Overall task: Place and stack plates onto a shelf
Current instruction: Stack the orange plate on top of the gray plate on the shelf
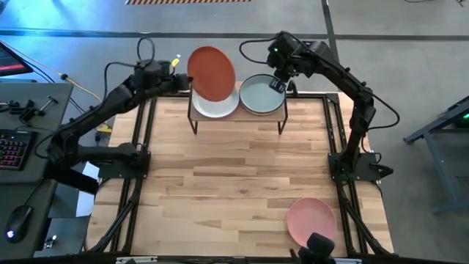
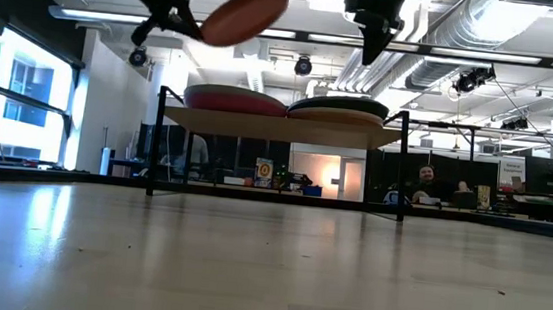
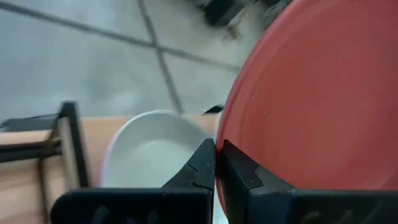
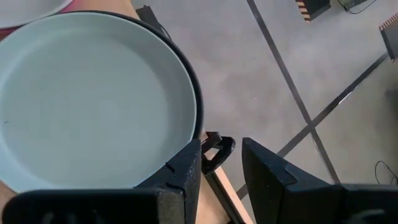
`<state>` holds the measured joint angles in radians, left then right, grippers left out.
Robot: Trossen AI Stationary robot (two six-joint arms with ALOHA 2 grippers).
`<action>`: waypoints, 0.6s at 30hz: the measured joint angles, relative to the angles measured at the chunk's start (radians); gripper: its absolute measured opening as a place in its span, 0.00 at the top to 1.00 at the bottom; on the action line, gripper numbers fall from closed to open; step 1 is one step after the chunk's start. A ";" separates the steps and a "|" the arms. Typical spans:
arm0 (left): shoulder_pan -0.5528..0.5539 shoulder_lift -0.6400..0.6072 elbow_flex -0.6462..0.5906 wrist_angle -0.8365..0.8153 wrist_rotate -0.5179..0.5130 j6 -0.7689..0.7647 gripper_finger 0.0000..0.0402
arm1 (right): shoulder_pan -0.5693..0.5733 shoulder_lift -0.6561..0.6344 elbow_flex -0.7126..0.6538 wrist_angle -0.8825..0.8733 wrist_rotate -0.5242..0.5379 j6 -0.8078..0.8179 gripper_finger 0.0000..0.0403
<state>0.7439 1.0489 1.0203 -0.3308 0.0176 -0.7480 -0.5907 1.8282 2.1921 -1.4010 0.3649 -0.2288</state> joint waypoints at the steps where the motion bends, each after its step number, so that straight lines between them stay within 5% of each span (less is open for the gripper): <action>1: 0.005 0.019 0.024 -0.042 0.001 0.024 1.00 | -0.005 0.000 0.000 0.002 0.000 0.000 0.76; 18: 0.104 0.253 0.347 -0.415 0.056 0.229 1.00 | -0.020 0.000 0.000 -0.001 -0.060 0.002 0.76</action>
<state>0.8481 1.3021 1.3675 -0.7457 0.0740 -0.5186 -0.6109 1.8278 2.1921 -1.4017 0.3051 -0.2264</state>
